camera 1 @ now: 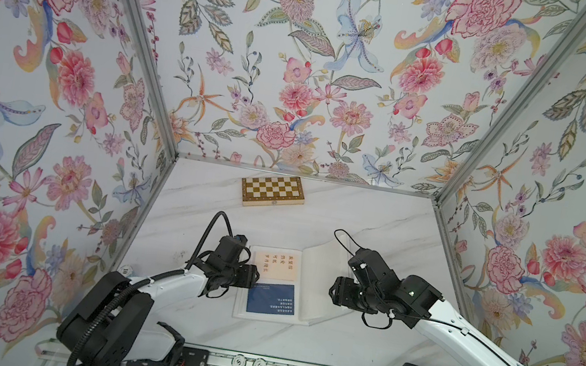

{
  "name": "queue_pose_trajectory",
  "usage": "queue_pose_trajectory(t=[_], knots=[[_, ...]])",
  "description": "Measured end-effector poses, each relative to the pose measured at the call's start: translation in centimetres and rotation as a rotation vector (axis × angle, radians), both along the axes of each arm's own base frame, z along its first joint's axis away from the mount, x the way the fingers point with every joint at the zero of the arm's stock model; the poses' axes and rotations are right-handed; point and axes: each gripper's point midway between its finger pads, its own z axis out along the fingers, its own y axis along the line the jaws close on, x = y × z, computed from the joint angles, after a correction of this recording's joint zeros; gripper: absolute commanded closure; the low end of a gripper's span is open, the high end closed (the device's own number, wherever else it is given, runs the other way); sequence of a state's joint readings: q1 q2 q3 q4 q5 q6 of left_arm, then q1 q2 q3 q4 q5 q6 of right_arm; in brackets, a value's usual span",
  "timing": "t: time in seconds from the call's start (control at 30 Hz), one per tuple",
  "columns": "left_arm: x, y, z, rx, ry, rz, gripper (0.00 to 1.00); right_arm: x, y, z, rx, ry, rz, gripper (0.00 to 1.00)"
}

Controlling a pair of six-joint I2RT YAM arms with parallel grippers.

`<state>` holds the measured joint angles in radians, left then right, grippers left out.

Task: Place the photos into the photo albums
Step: Close the photo album at the center of the board.

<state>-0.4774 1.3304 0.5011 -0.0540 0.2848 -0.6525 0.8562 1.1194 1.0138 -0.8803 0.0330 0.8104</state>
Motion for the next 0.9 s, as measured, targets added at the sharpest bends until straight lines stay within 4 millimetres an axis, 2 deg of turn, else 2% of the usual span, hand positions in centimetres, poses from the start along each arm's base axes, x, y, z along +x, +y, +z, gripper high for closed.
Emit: queue_pose_trajectory(t=[0.37, 0.57, 0.9], knots=[[1.7, -3.4, 0.2, -0.052, -0.002, -0.059, 0.33, 1.3, 2.4, 1.6, 0.009, -0.035, 0.059, 0.42], [1.8, -5.3, 0.3, -0.066, -0.001, -0.096, 0.34, 2.1, 3.4, 1.5, -0.004, -0.044, 0.082, 0.48], [1.5, -7.0, 0.3, -0.075, 0.011, -0.124, 0.34, 3.1, 4.7, 0.3, -0.028, -0.041, 0.103, 0.55]])
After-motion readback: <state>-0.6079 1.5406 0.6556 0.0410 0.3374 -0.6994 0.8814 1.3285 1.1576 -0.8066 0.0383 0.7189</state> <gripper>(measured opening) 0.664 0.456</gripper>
